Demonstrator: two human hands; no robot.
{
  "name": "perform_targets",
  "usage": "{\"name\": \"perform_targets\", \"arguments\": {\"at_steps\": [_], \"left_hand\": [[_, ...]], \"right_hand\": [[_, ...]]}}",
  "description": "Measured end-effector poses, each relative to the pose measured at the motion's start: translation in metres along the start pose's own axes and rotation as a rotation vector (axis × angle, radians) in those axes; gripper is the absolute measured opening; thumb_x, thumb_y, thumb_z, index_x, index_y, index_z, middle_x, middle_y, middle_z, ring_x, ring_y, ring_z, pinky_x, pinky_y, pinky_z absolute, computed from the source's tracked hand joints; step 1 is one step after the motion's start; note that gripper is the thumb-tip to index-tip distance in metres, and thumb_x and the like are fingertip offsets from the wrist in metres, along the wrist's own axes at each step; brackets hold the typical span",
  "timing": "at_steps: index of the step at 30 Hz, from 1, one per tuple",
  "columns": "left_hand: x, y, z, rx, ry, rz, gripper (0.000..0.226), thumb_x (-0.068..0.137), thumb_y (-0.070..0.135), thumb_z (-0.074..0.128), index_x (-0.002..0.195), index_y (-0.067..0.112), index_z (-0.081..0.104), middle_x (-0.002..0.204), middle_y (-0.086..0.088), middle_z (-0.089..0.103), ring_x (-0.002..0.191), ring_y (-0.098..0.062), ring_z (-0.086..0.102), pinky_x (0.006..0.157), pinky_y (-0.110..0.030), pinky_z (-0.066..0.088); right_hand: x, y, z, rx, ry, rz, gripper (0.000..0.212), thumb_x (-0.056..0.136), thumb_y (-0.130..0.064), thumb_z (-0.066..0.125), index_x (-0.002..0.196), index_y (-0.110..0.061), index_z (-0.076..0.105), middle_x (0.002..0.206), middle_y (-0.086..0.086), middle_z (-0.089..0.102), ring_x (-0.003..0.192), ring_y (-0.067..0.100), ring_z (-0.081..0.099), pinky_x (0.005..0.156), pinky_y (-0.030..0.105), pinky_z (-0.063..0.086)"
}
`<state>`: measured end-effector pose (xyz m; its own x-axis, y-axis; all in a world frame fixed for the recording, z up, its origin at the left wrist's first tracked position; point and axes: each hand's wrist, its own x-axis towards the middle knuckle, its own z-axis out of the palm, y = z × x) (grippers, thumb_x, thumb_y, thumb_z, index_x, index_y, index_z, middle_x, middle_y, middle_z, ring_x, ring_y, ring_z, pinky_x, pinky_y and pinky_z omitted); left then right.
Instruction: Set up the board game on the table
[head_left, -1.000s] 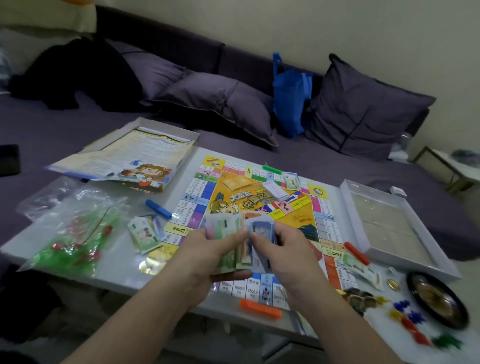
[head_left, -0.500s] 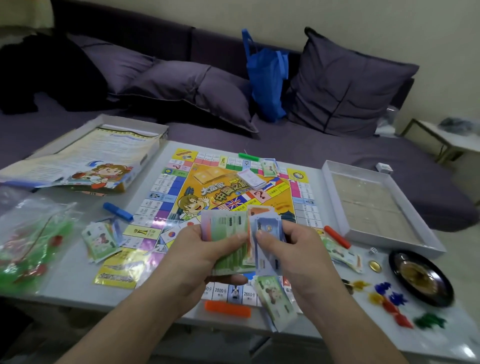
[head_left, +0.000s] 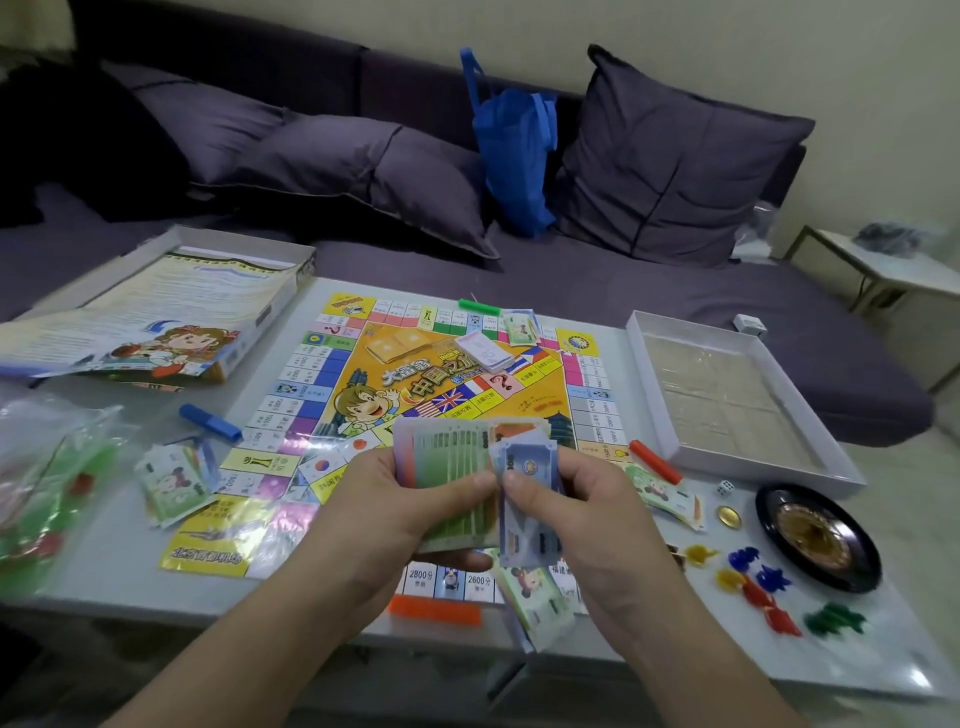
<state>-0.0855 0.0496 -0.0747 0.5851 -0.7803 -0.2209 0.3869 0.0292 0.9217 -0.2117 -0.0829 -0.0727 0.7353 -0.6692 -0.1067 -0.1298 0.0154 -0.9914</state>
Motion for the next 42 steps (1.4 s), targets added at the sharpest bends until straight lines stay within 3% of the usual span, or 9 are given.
{"name": "perform_targets", "arguments": {"at_steps": [5,8,12,17,23,27,42], "left_hand": [[-0.002,0.003,-0.004,-0.122,-0.036,-0.047,0.033,0.085,0.009,0.073,0.117,-0.001,0.070,0.106,-0.023,0.078,0.090,-0.039,0.078,0.066,-0.050,0.066],[-0.003,0.006,-0.007,-0.145,-0.076,-0.049,0.035,0.086,0.004,0.067,0.121,-0.003,0.068,0.110,-0.023,0.077,0.095,-0.042,0.076,0.072,-0.053,0.065],[-0.003,0.006,-0.010,-0.033,-0.029,0.000,0.023,0.091,0.000,0.069,0.114,0.000,0.072,0.104,-0.021,0.078,0.093,-0.041,0.077,0.068,-0.051,0.066],[-0.004,0.005,-0.011,-0.017,0.012,0.000,0.029,0.083,0.009,0.077,0.111,0.003,0.074,0.100,-0.019,0.079,0.090,-0.038,0.078,0.068,-0.051,0.066],[-0.005,0.008,-0.012,-0.108,-0.034,-0.023,0.025,0.096,0.000,0.063,0.120,-0.001,0.069,0.111,-0.020,0.077,0.100,-0.041,0.076,0.075,-0.055,0.064],[-0.005,0.006,-0.013,-0.055,-0.019,0.013,0.021,0.094,0.000,0.067,0.114,0.000,0.072,0.106,-0.019,0.079,0.096,-0.039,0.077,0.070,-0.049,0.066],[-0.002,0.005,-0.012,-0.085,0.017,0.009,0.032,0.083,0.000,0.076,0.115,-0.003,0.069,0.104,-0.022,0.078,0.093,-0.041,0.078,0.064,-0.046,0.066]], "right_hand": [[0.000,0.000,0.004,-0.003,0.040,-0.009,0.013,0.098,-0.010,0.071,0.102,-0.016,0.081,0.095,0.010,0.080,0.089,0.032,0.077,0.079,0.052,0.065],[0.002,-0.002,0.005,0.009,0.067,0.002,0.013,0.098,-0.009,0.069,0.097,-0.016,0.080,0.092,0.007,0.080,0.084,0.026,0.078,0.074,0.043,0.065],[0.003,-0.004,0.008,0.009,0.034,-0.012,0.013,0.098,-0.010,0.069,0.100,-0.016,0.080,0.091,0.005,0.080,0.082,0.023,0.077,0.068,0.033,0.062],[0.004,-0.002,0.013,-0.028,0.014,-0.022,0.013,0.097,-0.013,0.071,0.102,-0.019,0.081,0.094,0.005,0.080,0.088,0.025,0.077,0.074,0.041,0.065],[0.004,-0.004,0.011,-0.014,0.064,-0.041,0.014,0.099,-0.011,0.068,0.104,-0.019,0.079,0.095,0.004,0.080,0.088,0.025,0.077,0.074,0.039,0.065],[0.001,-0.005,0.011,-0.010,0.063,-0.064,0.014,0.100,-0.013,0.067,0.105,-0.021,0.078,0.094,-0.001,0.080,0.085,0.016,0.077,0.071,0.029,0.063],[0.002,-0.007,0.008,-0.015,0.050,-0.066,0.014,0.102,-0.018,0.063,0.107,-0.025,0.074,0.095,-0.003,0.080,0.088,0.017,0.077,0.070,0.031,0.064]]}}
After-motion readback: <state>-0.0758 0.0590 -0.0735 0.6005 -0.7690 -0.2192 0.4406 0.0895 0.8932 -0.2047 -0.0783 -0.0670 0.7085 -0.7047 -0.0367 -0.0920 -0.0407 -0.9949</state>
